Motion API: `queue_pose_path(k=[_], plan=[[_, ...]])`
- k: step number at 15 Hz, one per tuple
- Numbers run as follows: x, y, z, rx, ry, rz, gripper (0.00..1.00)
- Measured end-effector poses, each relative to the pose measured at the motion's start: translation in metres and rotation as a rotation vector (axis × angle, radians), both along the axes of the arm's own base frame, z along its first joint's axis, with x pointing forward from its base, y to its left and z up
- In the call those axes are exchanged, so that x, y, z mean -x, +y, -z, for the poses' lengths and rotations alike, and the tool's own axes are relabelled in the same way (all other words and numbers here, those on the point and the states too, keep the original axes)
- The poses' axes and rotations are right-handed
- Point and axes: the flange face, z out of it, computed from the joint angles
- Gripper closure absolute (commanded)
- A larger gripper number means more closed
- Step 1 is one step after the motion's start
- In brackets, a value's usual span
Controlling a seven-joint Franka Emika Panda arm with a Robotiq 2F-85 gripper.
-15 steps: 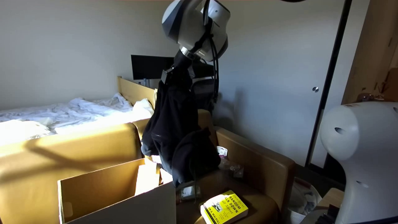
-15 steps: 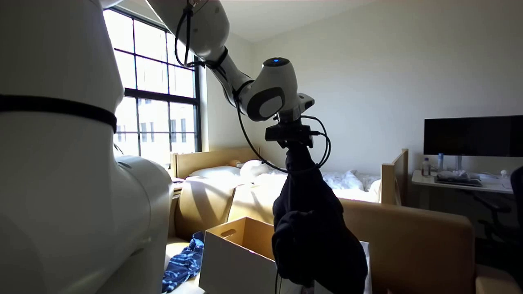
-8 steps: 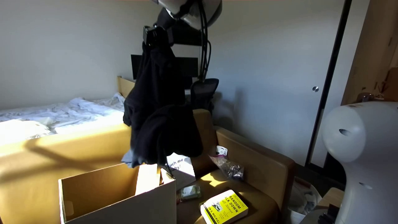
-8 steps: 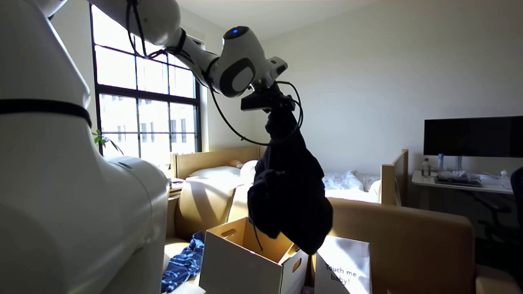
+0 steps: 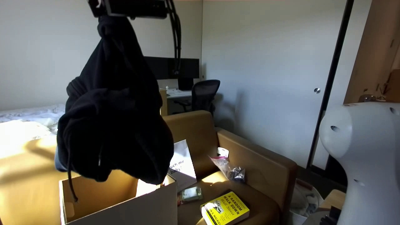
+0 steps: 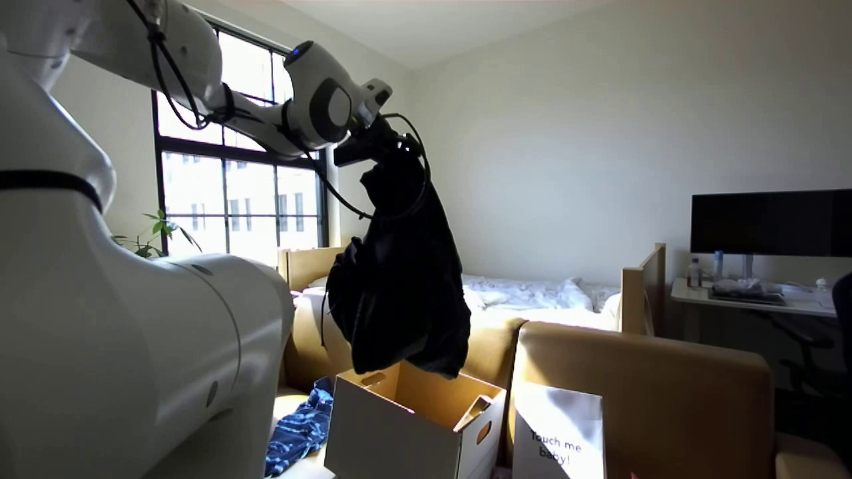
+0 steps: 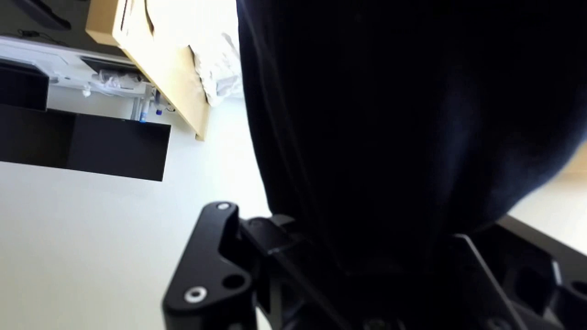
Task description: Put a book and hoodie from the couch into the box
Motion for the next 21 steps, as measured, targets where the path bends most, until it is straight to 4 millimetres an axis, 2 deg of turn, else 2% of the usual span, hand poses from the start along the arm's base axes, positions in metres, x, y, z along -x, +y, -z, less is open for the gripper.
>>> queue_pose_path(k=[2,4,6,8,11,13,15,17,21], plan=[[-0.033,0.002,0.025,-0.056,0.081,0.049,1.00],[-0.064,-0.018,0.050,-0.106,0.185,0.091,1.00],[-0.085,-0.037,0.075,-0.148,0.296,0.103,1.00],[-0.093,-0.033,0.105,-0.169,0.408,0.069,1.00],[-0.090,-0.003,0.148,-0.233,0.559,0.000,1.00],[-0.088,0.019,0.171,-0.271,0.647,-0.056,1.00],[-0.089,0.033,0.191,-0.302,0.756,-0.112,1.00],[-0.097,0.035,0.212,-0.344,0.869,-0.152,1.00],[-0.123,0.023,0.243,-0.393,0.991,-0.171,1.00]])
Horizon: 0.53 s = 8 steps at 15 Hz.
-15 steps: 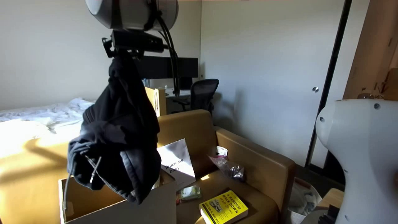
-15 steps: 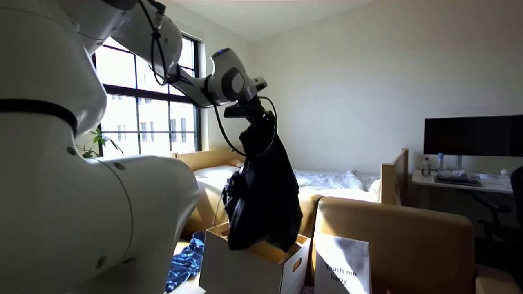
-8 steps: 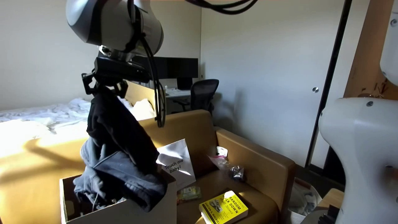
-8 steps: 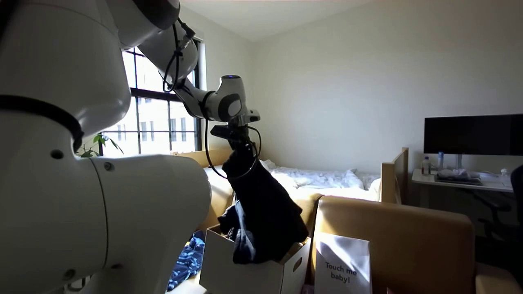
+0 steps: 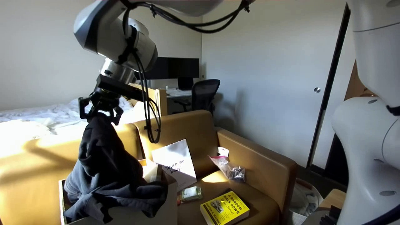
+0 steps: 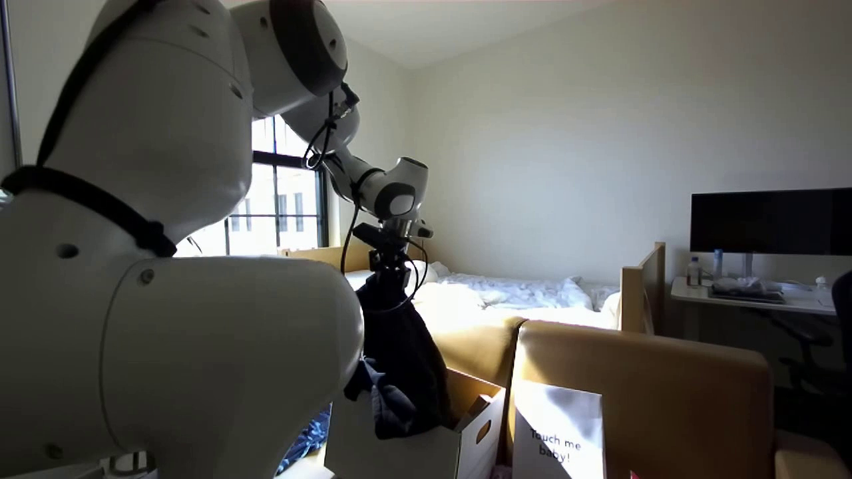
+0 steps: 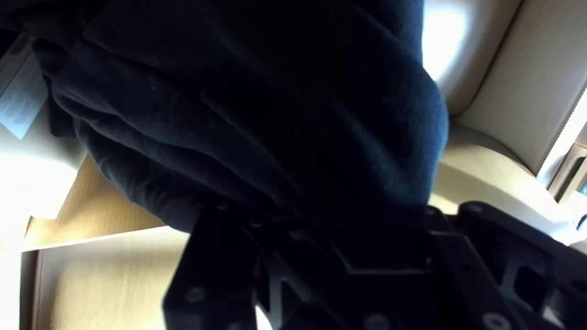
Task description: Put a book and hoodie from the couch into the box
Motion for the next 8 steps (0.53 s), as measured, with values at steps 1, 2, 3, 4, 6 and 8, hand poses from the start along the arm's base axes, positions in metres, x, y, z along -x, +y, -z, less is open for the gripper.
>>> queue_pose_path(k=[1,2,3,4,6,8], plan=[[-0.007,-0.003,0.008,-0.006,0.021,0.001,1.00],[-0.013,-0.006,0.017,-0.002,0.038,0.006,1.00],[-0.022,-0.009,0.026,0.018,0.034,0.023,1.00],[-0.031,-0.011,0.033,0.045,0.014,0.050,1.00],[-0.047,-0.015,0.041,0.093,-0.056,0.122,1.00],[-0.059,-0.020,0.043,0.144,-0.122,0.181,1.00]])
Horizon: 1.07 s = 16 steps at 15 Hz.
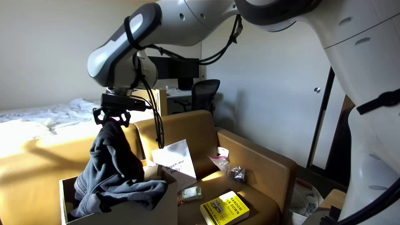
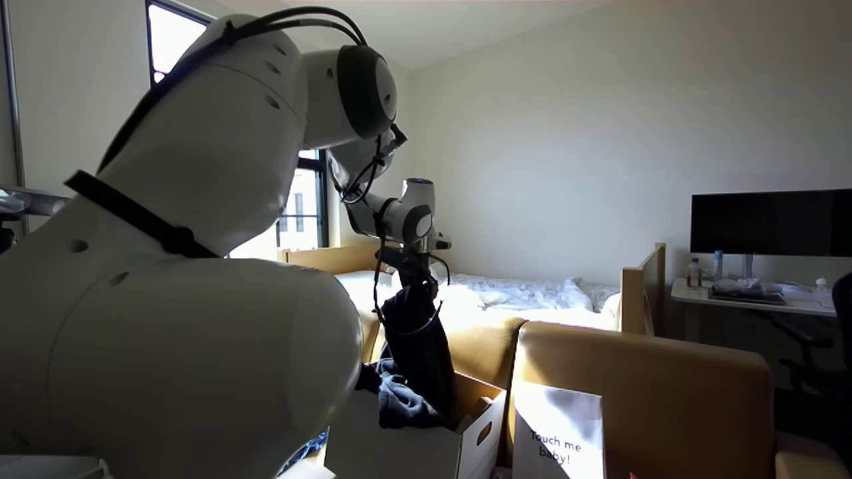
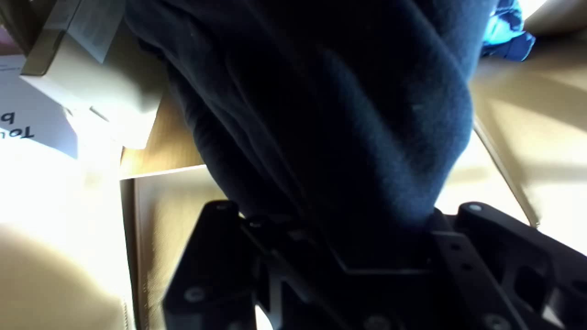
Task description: Put a book and hoodie from the couch into the box
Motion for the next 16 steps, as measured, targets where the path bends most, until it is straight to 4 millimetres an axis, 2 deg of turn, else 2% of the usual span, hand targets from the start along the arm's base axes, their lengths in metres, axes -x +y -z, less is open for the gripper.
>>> queue_pose_path(k=[3,10,13,16], plan=[[-0.008,-0.006,0.006,0.062,-0.042,0.048,1.00],[-0.009,0.000,0.014,0.039,-0.008,0.029,1.00],[-0.040,-0.017,0.026,0.013,0.069,0.058,1.00],[-0.075,-0.048,0.059,0.002,0.174,0.099,1.00]])
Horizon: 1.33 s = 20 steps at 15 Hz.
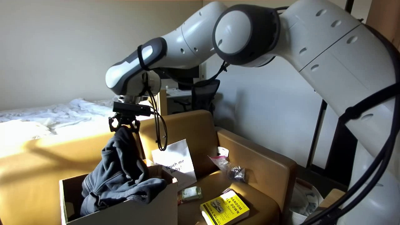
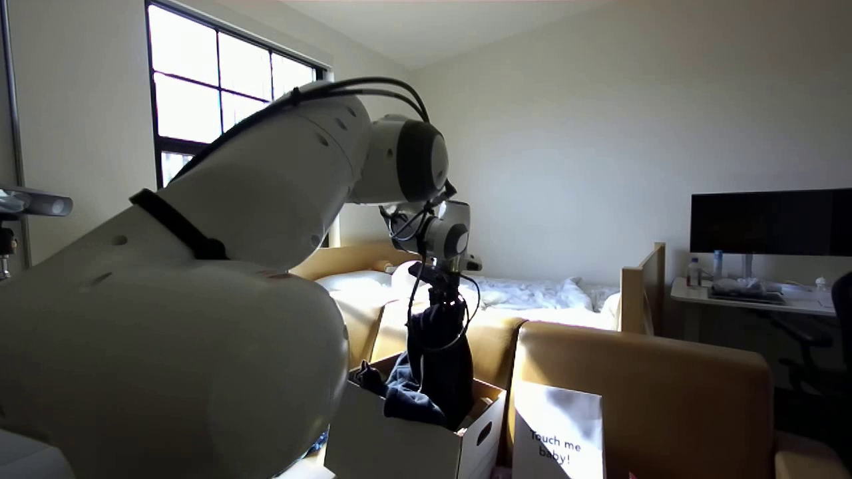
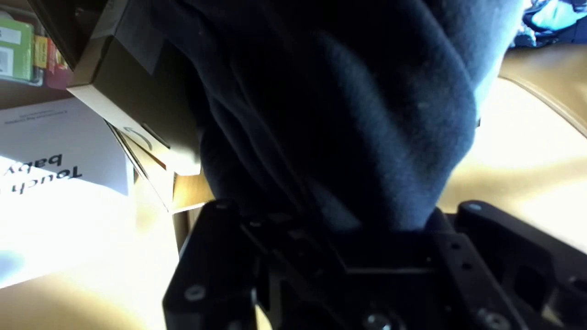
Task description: Put a book and hoodie from the couch into the box
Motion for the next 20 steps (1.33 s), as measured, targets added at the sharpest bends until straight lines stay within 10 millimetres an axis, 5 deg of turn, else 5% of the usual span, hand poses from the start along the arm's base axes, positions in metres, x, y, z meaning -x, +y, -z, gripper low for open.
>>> queue_pose_path(k=[3,9,17,18,20], plan=[[-0.013,-0.007,0.048,-0.019,0.145,-0.012,1.00],[-0.003,0.037,0.137,-0.005,0.329,-0.050,1.00],[0.003,0.032,0.180,0.056,0.441,0.065,1.00],[0.006,0.031,0.185,0.064,0.466,0.069,0.77],[0.011,0.030,0.192,0.071,0.498,0.071,0.68]])
